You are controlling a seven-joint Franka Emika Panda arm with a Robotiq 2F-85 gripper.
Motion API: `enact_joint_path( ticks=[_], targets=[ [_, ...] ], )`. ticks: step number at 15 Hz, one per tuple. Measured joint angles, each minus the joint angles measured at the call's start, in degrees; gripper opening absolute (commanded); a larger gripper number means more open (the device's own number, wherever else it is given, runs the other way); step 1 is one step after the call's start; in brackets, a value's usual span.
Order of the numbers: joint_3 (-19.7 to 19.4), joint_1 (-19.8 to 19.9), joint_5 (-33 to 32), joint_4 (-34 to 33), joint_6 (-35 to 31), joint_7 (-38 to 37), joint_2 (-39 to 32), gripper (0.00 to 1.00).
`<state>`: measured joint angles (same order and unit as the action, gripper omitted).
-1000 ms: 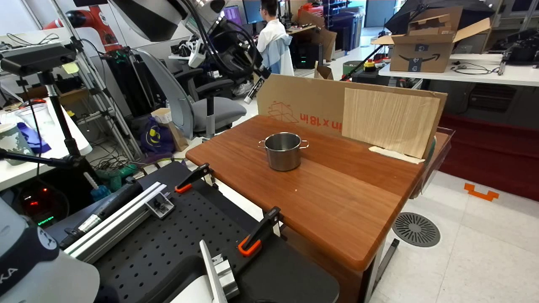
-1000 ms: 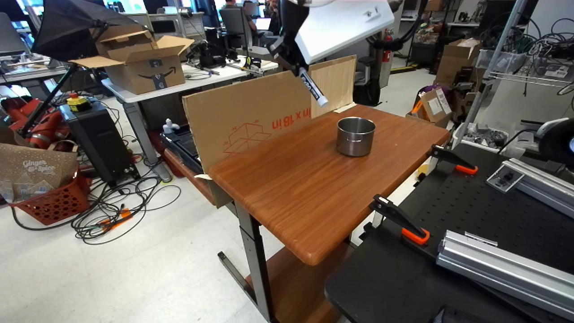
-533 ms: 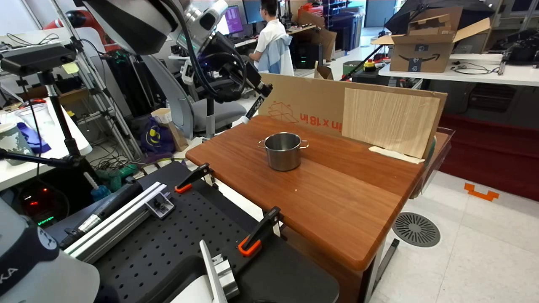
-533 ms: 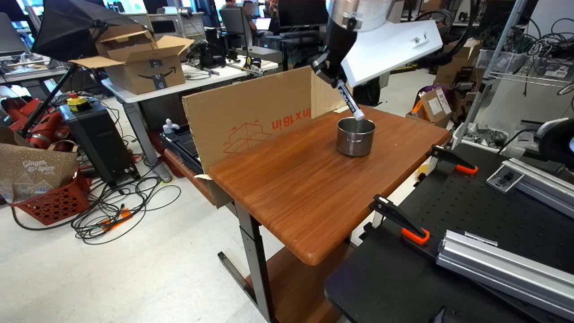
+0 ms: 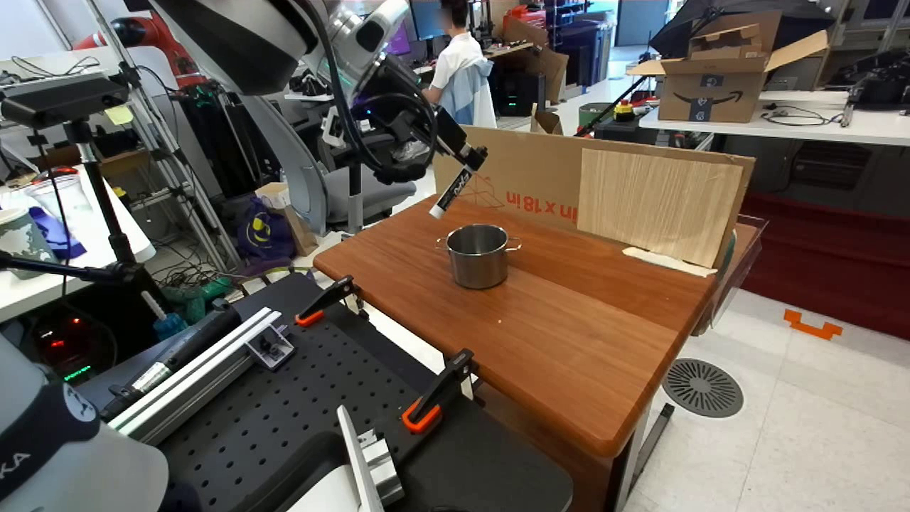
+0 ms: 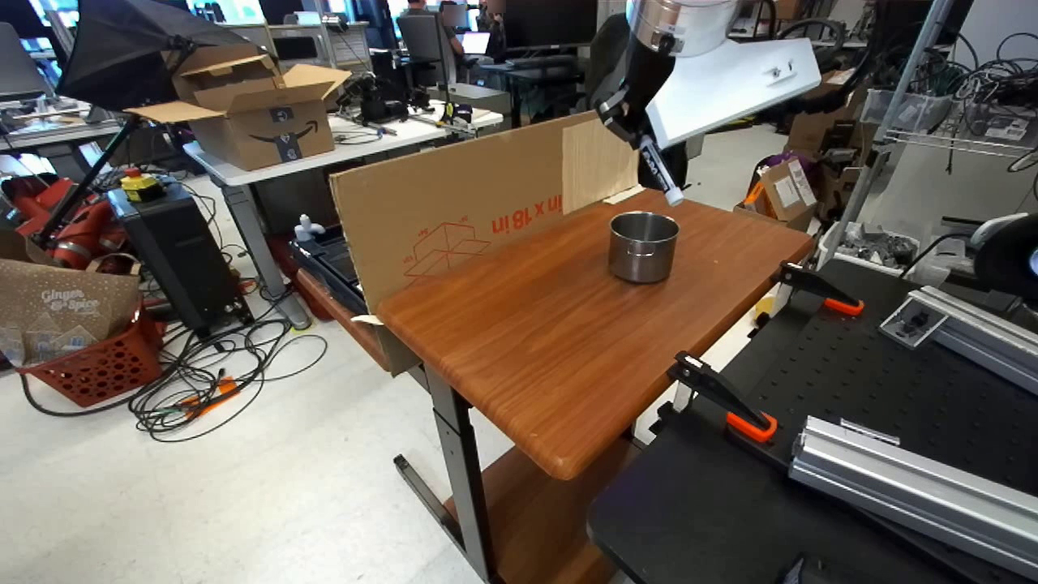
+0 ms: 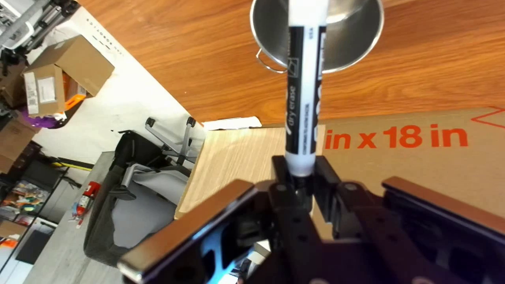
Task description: Pick up the pen from the table and put it in the silver pot.
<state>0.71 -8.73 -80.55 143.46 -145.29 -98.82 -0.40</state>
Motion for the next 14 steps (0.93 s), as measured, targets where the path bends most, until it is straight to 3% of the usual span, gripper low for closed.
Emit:
enact_joint_path(
  ticks=[8, 14],
  targets=[
    [-0.57, 3.02, -2.66, -1.19, -0.10, -2.71, -1.28, 0.05],
    [-0.32, 3.34, -3.34, -5.66, -0.10, -4.50, -7.14, 0.05]
  ],
)
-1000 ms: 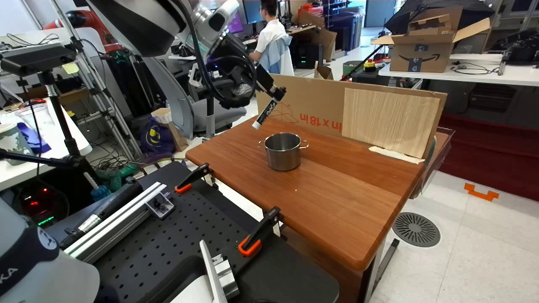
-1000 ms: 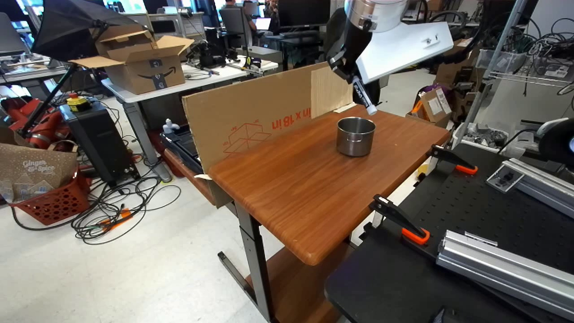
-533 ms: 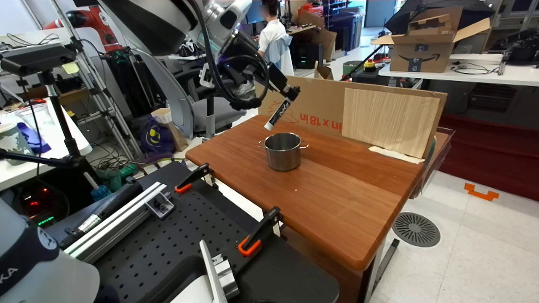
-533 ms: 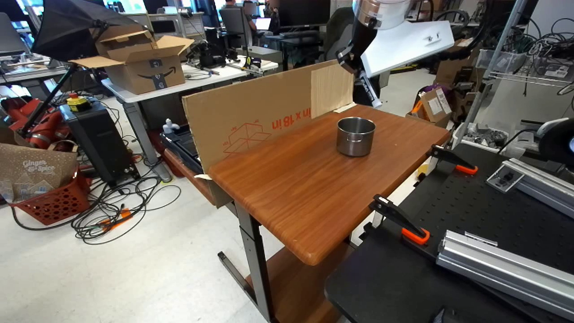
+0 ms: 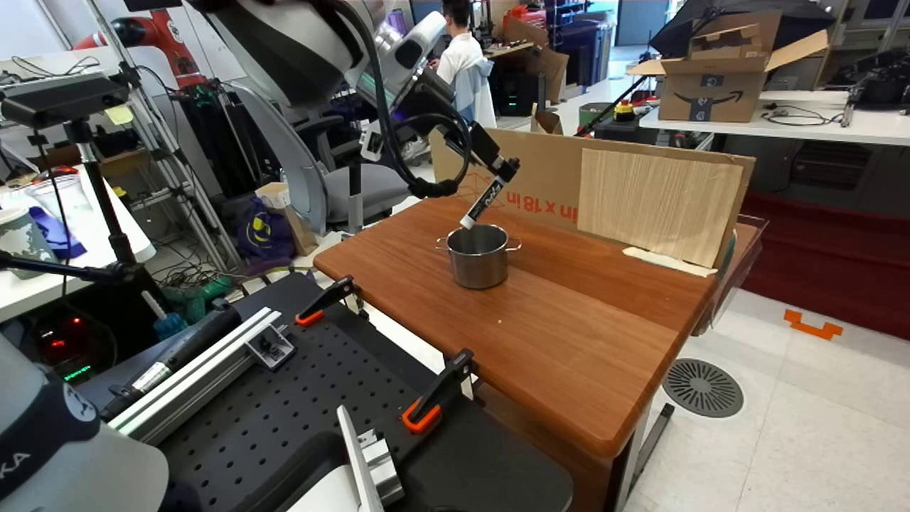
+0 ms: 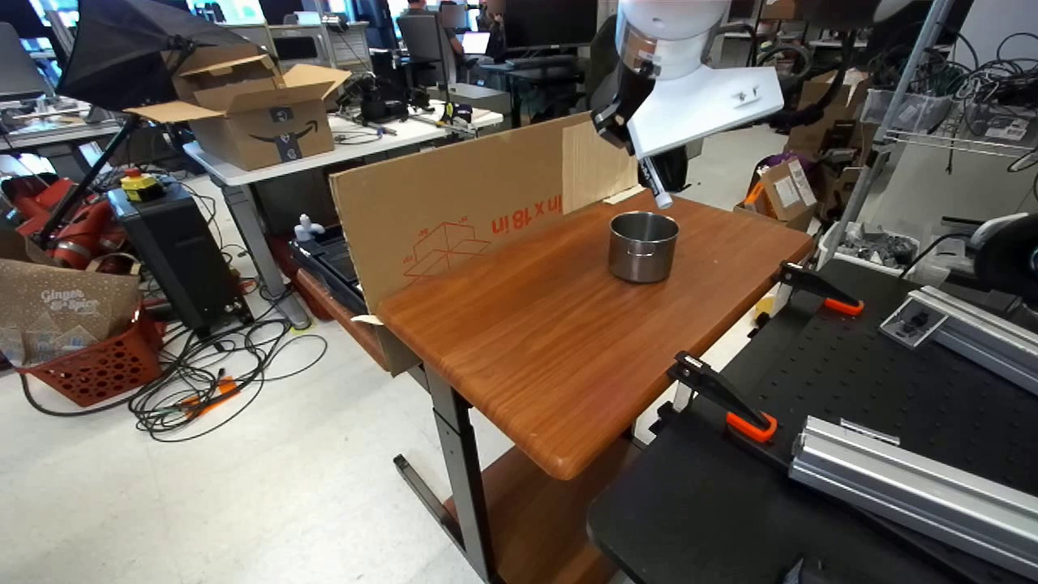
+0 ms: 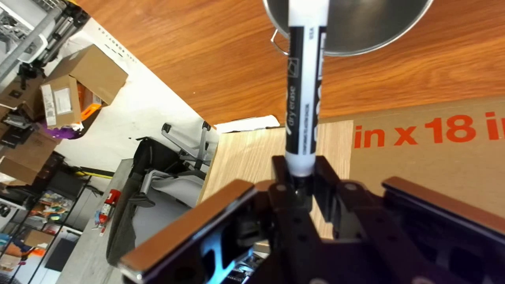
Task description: Pick up the pen from the table and put it in the silver pot.
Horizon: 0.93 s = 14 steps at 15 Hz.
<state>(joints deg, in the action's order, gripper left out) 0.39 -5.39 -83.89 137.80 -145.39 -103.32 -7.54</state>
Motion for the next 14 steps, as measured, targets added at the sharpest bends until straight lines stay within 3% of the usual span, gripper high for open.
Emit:
enact_joint_path(
  ticks=[9, 10, 11, 14],
  targets=[
    [1.55, -0.02, 0.00, -6.84, -0.75, -1.33, -10.78, 0.05],
    [1.55, -0.02, 0.00, -7.14, -0.86, -1.51, -11.37, 0.44],
    [1.55, -0.02, 0.00, -7.38, -0.98, -1.54, -11.82, 0.46],
    [1.55, 0.12, 0.00, -7.79, -1.94, -1.55, -12.48, 0.67]
  ],
)
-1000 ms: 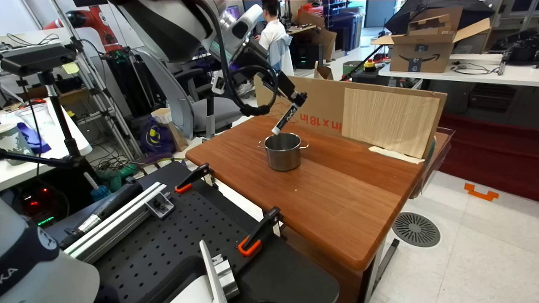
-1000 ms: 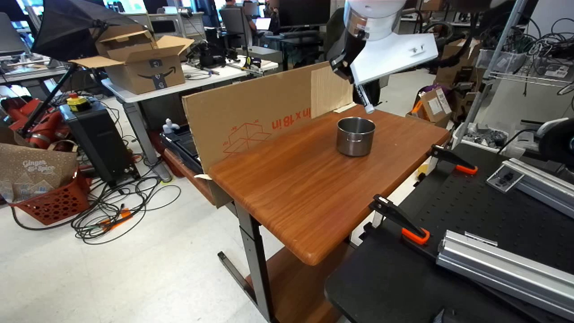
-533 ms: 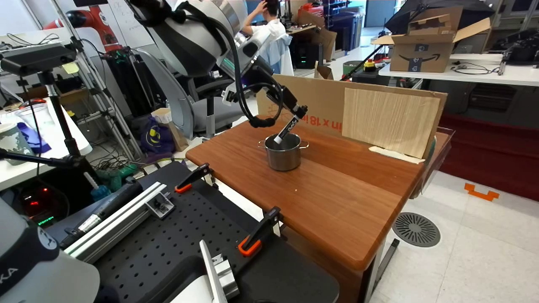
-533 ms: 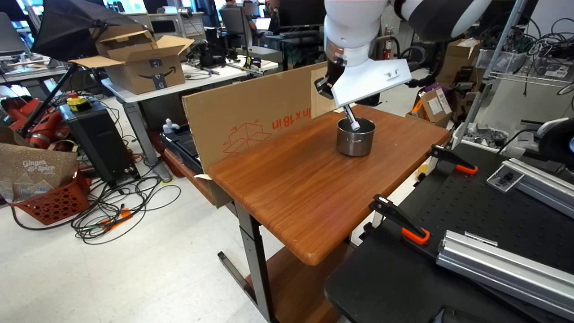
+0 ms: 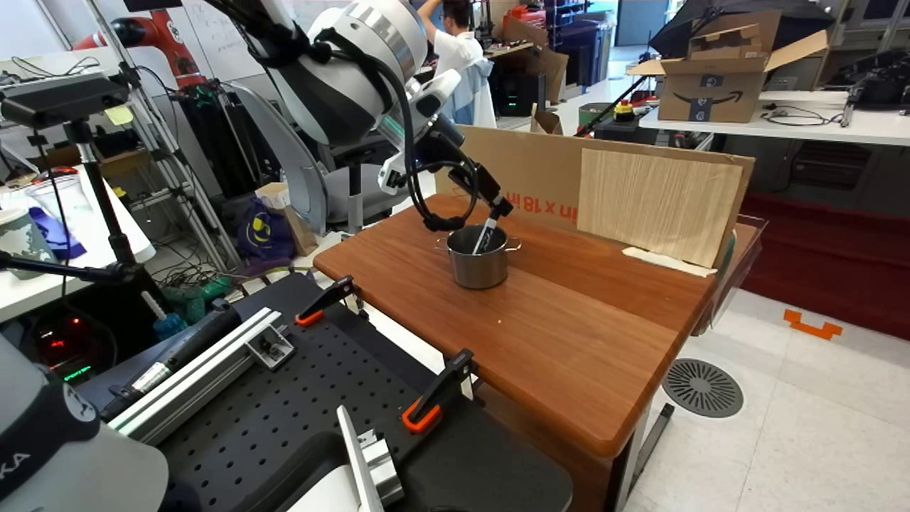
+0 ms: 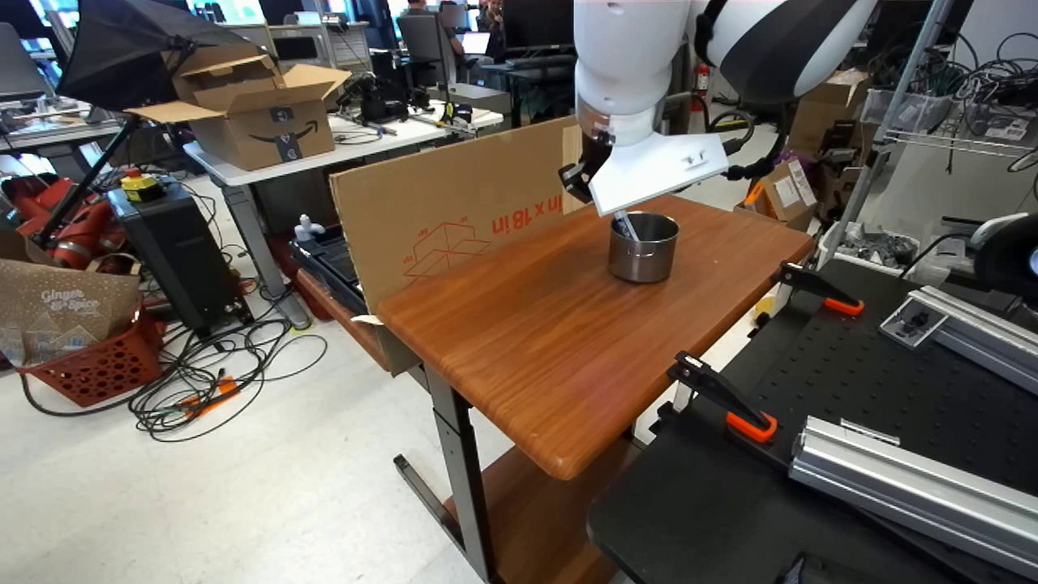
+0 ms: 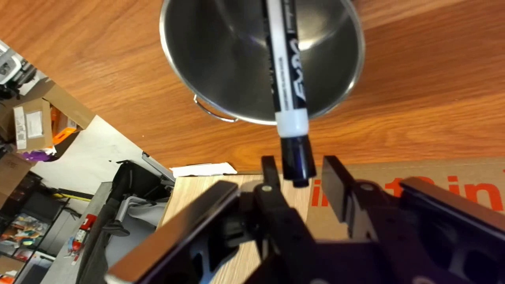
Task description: Pick up the pen from the table and put it in the silver pot.
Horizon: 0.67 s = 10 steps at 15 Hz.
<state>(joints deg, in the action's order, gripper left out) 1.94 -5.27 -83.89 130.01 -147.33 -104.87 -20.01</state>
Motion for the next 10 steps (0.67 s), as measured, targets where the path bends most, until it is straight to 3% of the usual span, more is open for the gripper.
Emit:
enact_joint_path(
  ticks=[5, 10],
  targets=[
    [-0.39, 0.08, 0.00, -0.08, -0.99, -0.05, -0.02, 1.00],
    [-0.46, 0.09, 0.04, -0.30, -2.23, -0.06, 0.02, 1.00]
  ],
)
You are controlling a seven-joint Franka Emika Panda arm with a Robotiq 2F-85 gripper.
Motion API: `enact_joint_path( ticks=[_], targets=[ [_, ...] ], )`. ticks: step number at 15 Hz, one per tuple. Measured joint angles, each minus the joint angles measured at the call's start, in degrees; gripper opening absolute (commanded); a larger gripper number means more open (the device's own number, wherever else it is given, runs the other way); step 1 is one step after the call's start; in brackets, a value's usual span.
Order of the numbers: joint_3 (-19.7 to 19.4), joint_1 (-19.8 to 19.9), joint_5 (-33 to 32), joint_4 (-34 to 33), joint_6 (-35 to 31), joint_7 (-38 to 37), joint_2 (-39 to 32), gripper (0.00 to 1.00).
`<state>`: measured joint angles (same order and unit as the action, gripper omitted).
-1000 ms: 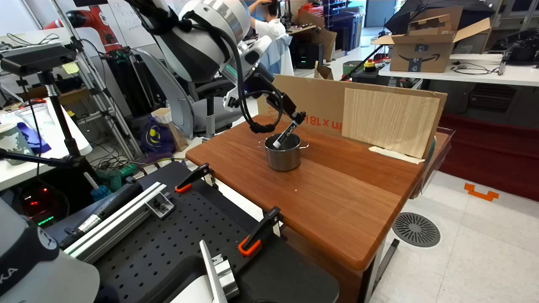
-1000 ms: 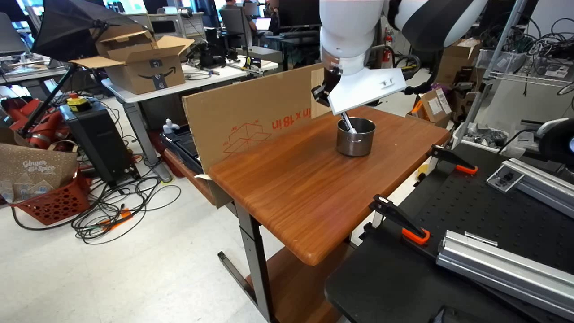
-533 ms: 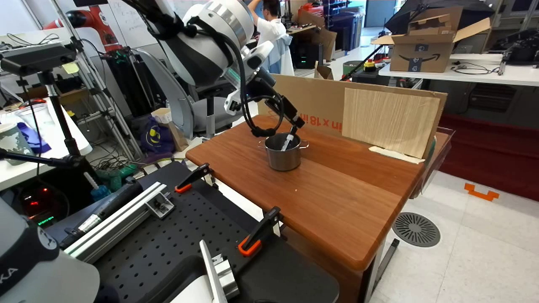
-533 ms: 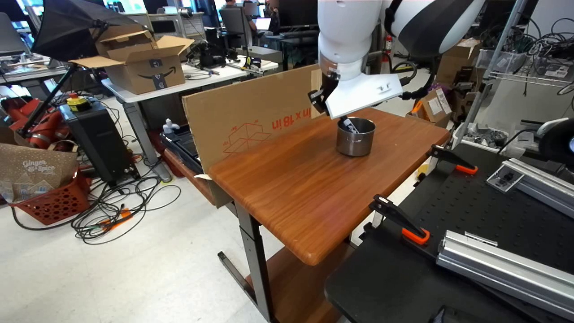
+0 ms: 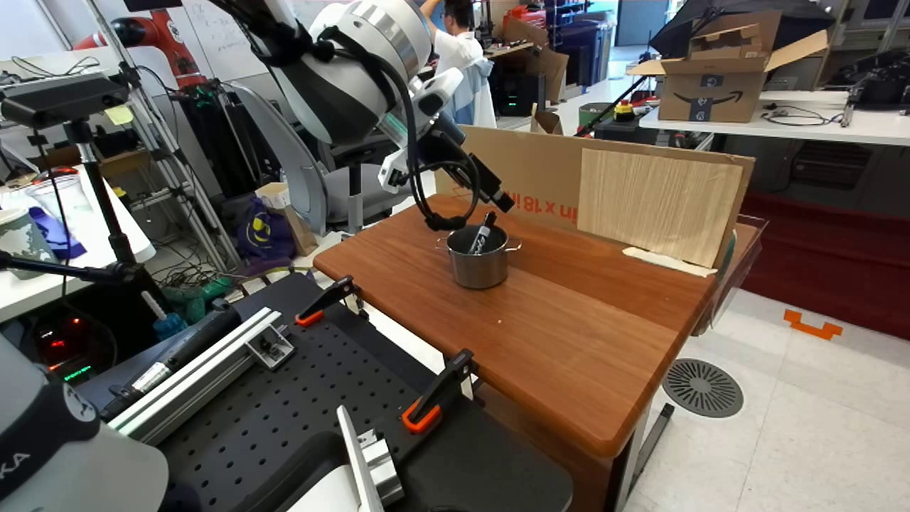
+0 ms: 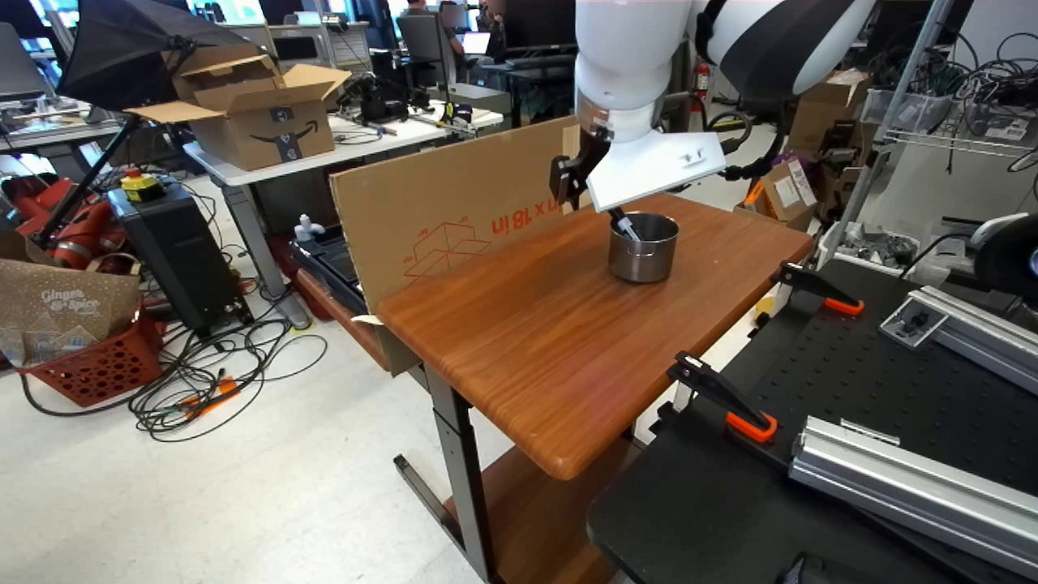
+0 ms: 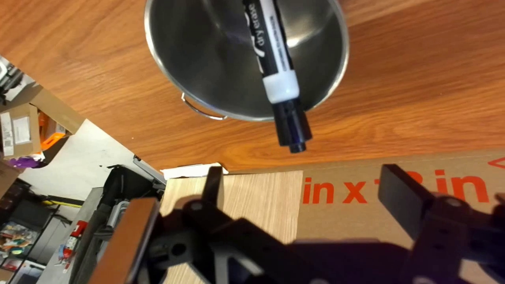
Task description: Pick up the pen from the table and put it in the silver pot.
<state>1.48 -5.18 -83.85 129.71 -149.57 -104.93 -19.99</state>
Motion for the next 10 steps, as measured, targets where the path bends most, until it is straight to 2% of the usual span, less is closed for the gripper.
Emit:
enact_joint_path(
  ticks=[4, 10],
  targets=[
    [0.70, -0.02, 1.84, -0.52, -3.20, 2.34, 1.63, 1.00],
    [0.63, -0.04, 2.07, -0.34, -3.25, 2.73, 1.56, 1.00]
  ],
)
